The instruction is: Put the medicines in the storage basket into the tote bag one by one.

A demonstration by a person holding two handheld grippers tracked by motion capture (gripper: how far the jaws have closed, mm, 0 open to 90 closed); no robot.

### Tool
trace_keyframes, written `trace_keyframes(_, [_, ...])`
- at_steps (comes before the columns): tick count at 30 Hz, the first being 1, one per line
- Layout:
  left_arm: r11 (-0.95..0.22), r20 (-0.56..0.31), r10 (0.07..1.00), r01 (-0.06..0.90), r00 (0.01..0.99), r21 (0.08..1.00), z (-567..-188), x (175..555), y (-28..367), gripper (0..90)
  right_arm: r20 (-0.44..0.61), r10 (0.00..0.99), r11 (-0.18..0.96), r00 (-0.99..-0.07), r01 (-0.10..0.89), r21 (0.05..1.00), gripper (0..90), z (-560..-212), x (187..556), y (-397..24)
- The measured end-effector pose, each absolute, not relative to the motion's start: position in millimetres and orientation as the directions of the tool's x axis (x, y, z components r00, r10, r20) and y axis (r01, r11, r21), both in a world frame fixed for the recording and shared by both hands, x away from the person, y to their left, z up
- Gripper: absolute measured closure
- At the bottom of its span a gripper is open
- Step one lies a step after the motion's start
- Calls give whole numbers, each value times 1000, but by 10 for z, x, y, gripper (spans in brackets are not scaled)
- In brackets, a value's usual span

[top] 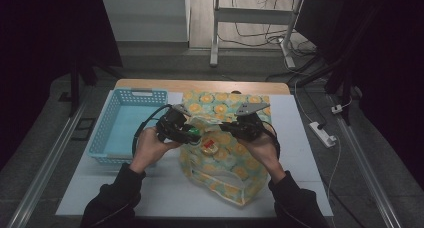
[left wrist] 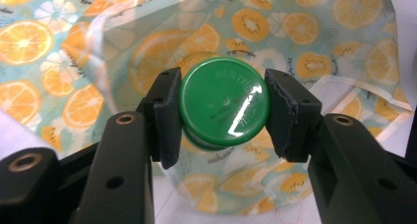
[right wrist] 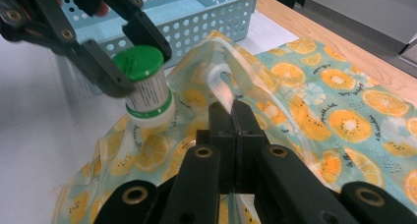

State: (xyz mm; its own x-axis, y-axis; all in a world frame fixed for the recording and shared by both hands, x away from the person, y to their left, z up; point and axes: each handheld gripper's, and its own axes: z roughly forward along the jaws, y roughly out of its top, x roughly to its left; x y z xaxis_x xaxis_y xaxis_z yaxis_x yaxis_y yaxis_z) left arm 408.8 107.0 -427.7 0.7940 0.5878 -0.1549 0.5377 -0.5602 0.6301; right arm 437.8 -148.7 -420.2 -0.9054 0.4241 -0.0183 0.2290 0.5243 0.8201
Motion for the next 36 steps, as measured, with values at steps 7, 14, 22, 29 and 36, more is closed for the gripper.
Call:
trace_keyframes(7, [-563, -146, 586, 530, 797, 635, -4335, 4132, 953, 515, -18, 425, 524, -905, 230, 820, 899, -4199, 4376, -1488])
trace_keyframes(14, [-568, -137, 588, 527, 797, 632, -4404, 4201, 830, 515, -20, 424, 525, -905, 228, 820, 899, -4199, 4375, -1484])
trace_keyframes(22, [-560, -137, 595, 531, 792, 636, -4458, 4290, 731, 515, -19, 423, 526, -906, 229, 820, 899, -4199, 4377, -1487])
trace_keyframes(29, [-555, -135, 598, 530, 790, 641, -4496, 4387, 652, 515, -20, 424, 527, -905, 229, 819, 899, -4202, 4379, -1485])
trace_keyframes(36, [-548, -131, 603, 528, 787, 649, -4557, 4482, 562, 515, -18, 423, 528, -906, 230, 818, 899, -4210, 4381, -1486])
